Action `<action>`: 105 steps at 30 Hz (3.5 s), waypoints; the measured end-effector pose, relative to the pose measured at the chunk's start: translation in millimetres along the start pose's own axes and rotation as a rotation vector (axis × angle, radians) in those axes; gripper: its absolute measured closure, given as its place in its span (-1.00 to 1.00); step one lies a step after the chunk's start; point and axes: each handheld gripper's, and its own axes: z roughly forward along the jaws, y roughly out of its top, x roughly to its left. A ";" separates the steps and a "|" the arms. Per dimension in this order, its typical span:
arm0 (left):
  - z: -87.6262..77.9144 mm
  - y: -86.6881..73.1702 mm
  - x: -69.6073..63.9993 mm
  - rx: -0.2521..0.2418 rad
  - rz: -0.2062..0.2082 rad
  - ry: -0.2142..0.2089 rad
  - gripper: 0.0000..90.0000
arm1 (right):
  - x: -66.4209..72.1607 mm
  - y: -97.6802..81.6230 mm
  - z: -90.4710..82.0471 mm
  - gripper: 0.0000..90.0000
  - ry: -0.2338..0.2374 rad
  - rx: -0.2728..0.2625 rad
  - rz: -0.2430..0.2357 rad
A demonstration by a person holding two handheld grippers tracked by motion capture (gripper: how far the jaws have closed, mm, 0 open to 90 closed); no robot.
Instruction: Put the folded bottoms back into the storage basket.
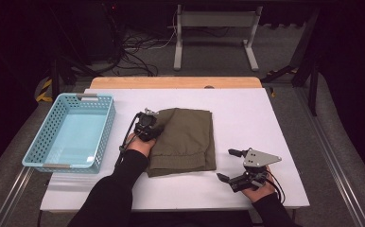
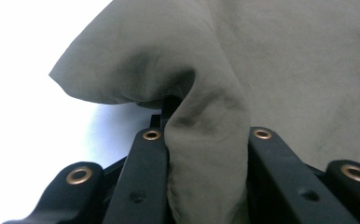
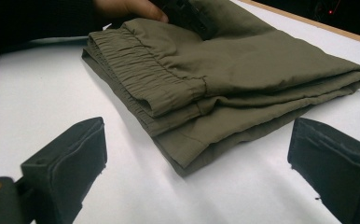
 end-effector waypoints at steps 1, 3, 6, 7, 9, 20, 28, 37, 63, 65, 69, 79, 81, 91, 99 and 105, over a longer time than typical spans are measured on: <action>-0.1 0.3 1.3 0.001 -0.012 -0.010 0.75 | -0.1 0.0 0.0 -0.88 0.001 -0.001 0.001; -0.6 0.9 3.5 0.006 -0.034 -0.024 0.77 | -0.1 0.0 -0.1 -0.88 -0.001 0.000 0.002; -1.5 1.4 4.0 0.004 -0.048 -0.029 0.79 | -0.2 0.0 -0.2 -0.88 -0.002 0.002 0.002; -2.2 1.7 3.8 0.000 -0.047 -0.025 0.79 | -0.2 0.0 0.0 -0.88 -0.001 0.001 0.003; -3.8 2.4 3.5 -0.010 -0.048 -0.023 0.79 | -0.3 0.0 -0.2 -0.88 -0.001 0.002 0.002; -28.3 9.6 -2.7 -0.130 -0.047 -0.057 0.80 | -0.1 0.0 -0.2 -0.88 -0.002 0.000 0.000; -47.7 14.1 -12.4 -0.213 -0.015 -0.089 0.80 | 0.0 0.0 -0.2 -0.88 -0.003 0.000 -0.001; -63.1 19.3 -22.2 -0.261 0.008 -0.111 0.81 | 0.0 0.1 -0.1 -0.88 -0.003 0.001 -0.002; -104.0 29.5 -37.4 -0.393 0.058 -0.146 0.81 | -0.2 0.2 -0.9 -0.88 -0.002 -0.005 -0.003; -107.8 29.8 -38.3 -0.402 0.061 -0.140 0.81 | -0.2 0.2 -1.0 -0.88 -0.003 -0.007 -0.002; -115.7 30.9 -39.4 -0.422 0.072 -0.134 0.81 | -0.2 0.2 -1.3 -0.88 -0.002 -0.009 -0.001; -134.7 33.7 -37.1 -0.449 0.075 -0.129 0.81 | -0.3 0.3 -1.9 -0.89 -0.007 -0.014 -0.001; -136.7 34.0 -37.1 -0.452 0.076 -0.128 0.81 | -0.3 0.3 -1.9 -0.89 -0.006 -0.015 -0.001; -156.6 37.4 -34.2 -0.481 0.084 -0.111 0.81 | -0.5 0.2 -2.2 -0.89 -0.005 -0.018 0.002; -173.0 37.8 -30.9 -0.507 0.096 -0.093 0.81 | -0.4 0.3 -2.4 -0.89 -0.007 -0.019 0.001; -185.3 37.0 -26.3 -0.521 0.091 -0.084 0.81 | -0.4 0.3 -2.4 -0.89 -0.006 -0.019 0.001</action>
